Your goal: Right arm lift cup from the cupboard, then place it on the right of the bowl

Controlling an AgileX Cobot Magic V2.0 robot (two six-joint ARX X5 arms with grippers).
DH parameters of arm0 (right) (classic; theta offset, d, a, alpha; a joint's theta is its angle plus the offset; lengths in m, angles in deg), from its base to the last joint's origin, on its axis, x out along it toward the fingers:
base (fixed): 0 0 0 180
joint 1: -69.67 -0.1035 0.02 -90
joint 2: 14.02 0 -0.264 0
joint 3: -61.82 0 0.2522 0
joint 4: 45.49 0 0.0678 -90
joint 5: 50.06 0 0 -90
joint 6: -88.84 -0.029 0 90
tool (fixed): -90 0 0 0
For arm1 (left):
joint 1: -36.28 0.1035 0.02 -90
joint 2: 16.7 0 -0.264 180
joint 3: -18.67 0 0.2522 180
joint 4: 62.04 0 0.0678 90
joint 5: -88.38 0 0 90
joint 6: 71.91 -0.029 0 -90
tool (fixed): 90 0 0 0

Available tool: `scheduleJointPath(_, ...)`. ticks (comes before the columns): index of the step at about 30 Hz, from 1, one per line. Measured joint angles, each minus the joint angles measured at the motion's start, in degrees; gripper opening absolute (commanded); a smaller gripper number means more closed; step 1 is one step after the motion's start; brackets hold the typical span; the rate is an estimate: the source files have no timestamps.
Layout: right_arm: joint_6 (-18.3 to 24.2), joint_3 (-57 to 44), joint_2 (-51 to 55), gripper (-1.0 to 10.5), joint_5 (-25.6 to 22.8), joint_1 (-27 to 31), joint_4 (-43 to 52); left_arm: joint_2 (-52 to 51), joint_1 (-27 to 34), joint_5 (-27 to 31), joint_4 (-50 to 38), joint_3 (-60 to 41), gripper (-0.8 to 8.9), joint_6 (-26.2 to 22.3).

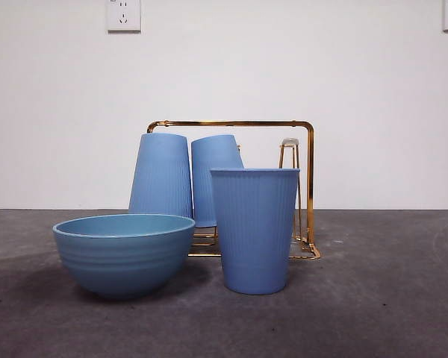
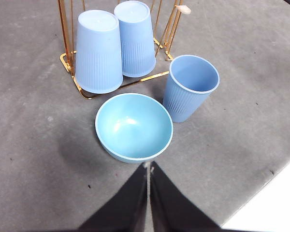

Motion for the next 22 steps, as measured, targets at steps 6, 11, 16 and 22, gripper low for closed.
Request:
scheduleJointPath(6, 0.0, 0.0, 0.0, 0.2, 0.0, 0.0, 0.0, -0.1, 0.2, 0.0, -0.1, 0.0, 0.07, 0.0)
scheduleJointPath(11, 0.0, 0.0, 0.0, 0.2, 0.0, 0.0, 0.0, -1.4, 5.0, 0.0, -0.6, 0.0, 0.07, 0.4)
scheduleJointPath(16, 0.0, 0.0, 0.0, 0.2, 0.0, 0.0, 0.0, -6.1, 16.0, 0.0, -9.0, -6.3, 0.07, -4.5)
scheduleJointPath(22, 0.0, 0.0, 0.0, 0.2, 0.0, 0.0, 0.0, -17.6, 28.4, 0.0, -27.4, -23.1, 0.07, -9.8)
